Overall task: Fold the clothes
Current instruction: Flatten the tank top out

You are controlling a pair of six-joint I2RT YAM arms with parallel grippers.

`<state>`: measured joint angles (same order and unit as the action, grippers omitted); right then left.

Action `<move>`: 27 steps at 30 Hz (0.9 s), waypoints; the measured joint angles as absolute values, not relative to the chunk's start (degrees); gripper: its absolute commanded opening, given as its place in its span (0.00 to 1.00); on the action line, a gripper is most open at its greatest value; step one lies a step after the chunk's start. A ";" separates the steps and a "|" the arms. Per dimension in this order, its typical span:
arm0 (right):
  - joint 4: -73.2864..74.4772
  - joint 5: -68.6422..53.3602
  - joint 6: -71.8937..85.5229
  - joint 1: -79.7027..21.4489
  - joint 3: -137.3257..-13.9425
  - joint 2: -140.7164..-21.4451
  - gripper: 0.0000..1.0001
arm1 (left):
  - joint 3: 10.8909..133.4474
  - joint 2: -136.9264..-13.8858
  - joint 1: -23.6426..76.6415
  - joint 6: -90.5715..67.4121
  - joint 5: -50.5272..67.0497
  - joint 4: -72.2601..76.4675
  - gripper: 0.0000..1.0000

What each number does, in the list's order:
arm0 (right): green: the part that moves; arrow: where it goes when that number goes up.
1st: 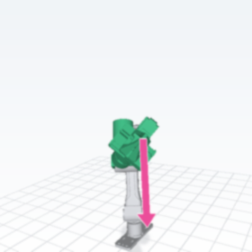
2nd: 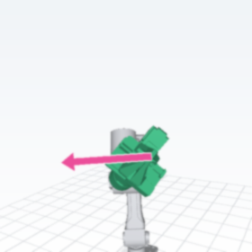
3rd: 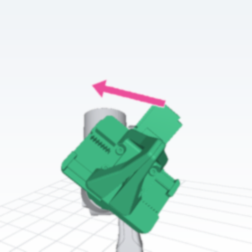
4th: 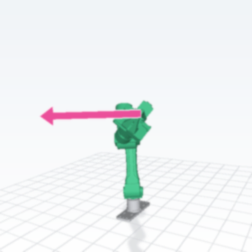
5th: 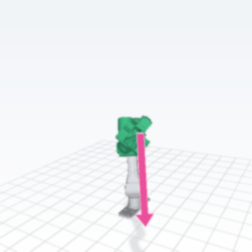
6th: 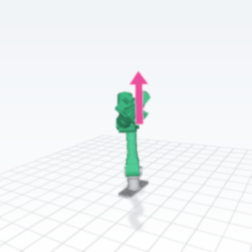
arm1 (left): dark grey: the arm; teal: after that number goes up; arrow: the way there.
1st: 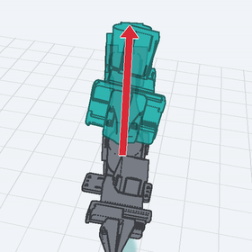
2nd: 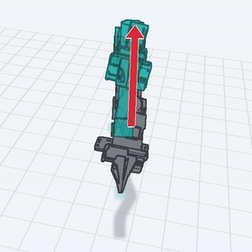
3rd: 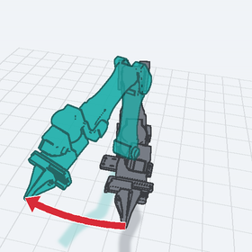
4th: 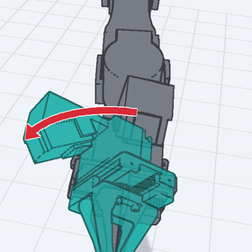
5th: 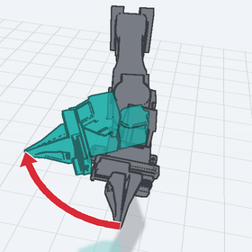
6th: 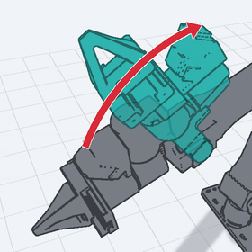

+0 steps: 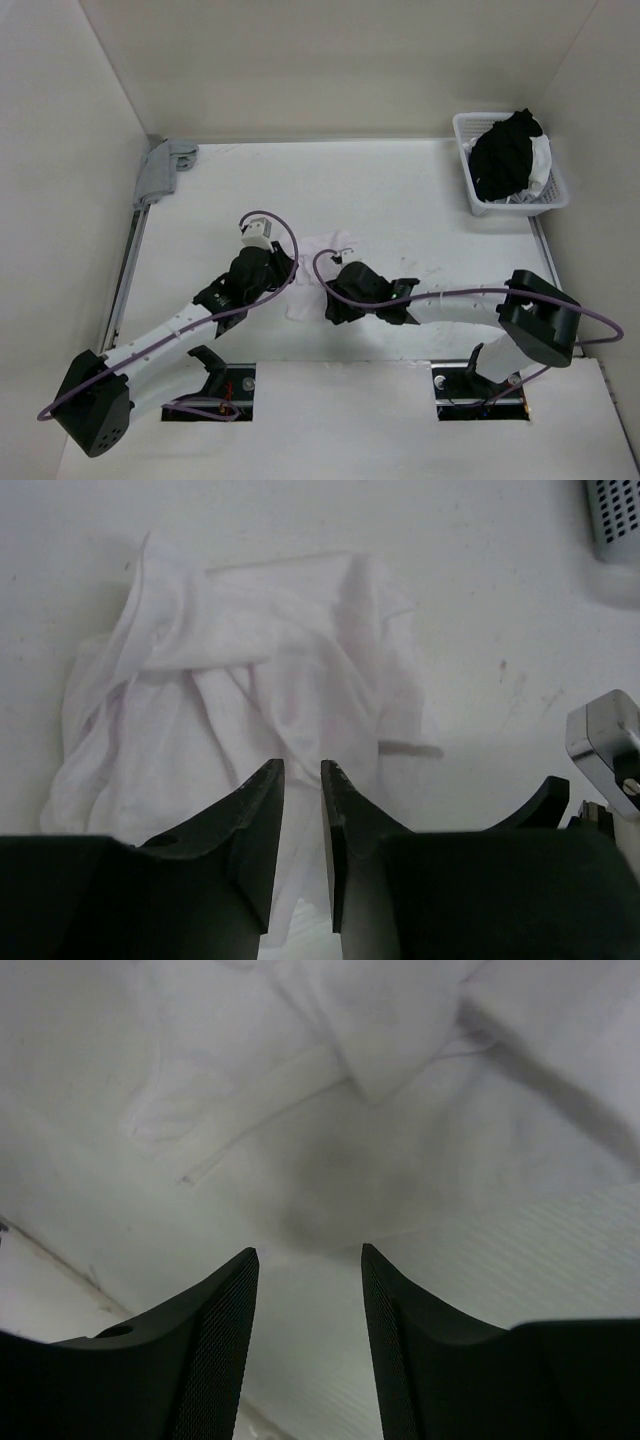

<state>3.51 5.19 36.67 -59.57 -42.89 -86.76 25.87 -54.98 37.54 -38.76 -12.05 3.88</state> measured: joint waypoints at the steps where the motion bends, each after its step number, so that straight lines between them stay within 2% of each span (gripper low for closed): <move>1: 3.49 5.15 36.69 -60.36 -42.89 -86.83 0.55 | 25.39 -54.26 37.89 -38.92 -11.86 2.61 0.22; 4: 3.40 5.21 36.67 -63.59 -42.89 -87.83 0.61 | 22.85 -51.86 38.92 -40.03 -11.73 0.12 0.39; 6: 3.40 5.63 36.62 -65.10 -42.96 -88.92 0.61 | 20.99 -51.59 39.44 -41.04 -11.68 -0.69 0.45; 8: 2.98 6.66 36.40 -66.37 -44.05 -90.35 0.57 | 20.40 -53.52 39.44 -41.52 -11.49 -0.97 0.45; 9: 2.85 7.75 36.18 -67.31 -45.45 -92.01 0.47 | 20.36 -56.60 39.62 -42.04 -11.44 -0.93 0.40; 10: 2.52 8.88 36.12 -67.81 -46.33 -93.08 0.43 | 20.36 -57.84 39.81 -42.37 -11.40 -0.99 0.39; 11: 2.72 10.15 36.34 -68.29 -46.94 -93.93 0.35 | 20.32 -58.94 40.53 -42.70 -11.46 -1.13 0.38; 12: 2.61 11.42 36.34 -68.64 -47.48 -94.54 0.25 | 20.32 -59.64 41.36 -43.03 -11.38 -1.21 0.36; 13: 2.66 13.32 36.67 -68.77 -47.97 -95.33 0.10 | 20.32 -60.10 42.81 -43.29 -11.33 -1.32 0.35; 15: 2.52 15.75 37.78 -69.08 -48.05 -95.81 0.06 | 20.32 -60.20 44.25 -43.48 -11.22 -1.37 0.33; 17: 2.26 17.72 38.72 -69.10 -47.81 -95.96 0.03 | 20.32 -60.23 45.91 -43.72 -11.16 -1.54 0.33; 27: -0.75 21.61 43.40 -64.42 -37.30 -87.20 0.03 | 21.82 -66.85 53.65 -42.76 -9.82 -0.69 0.32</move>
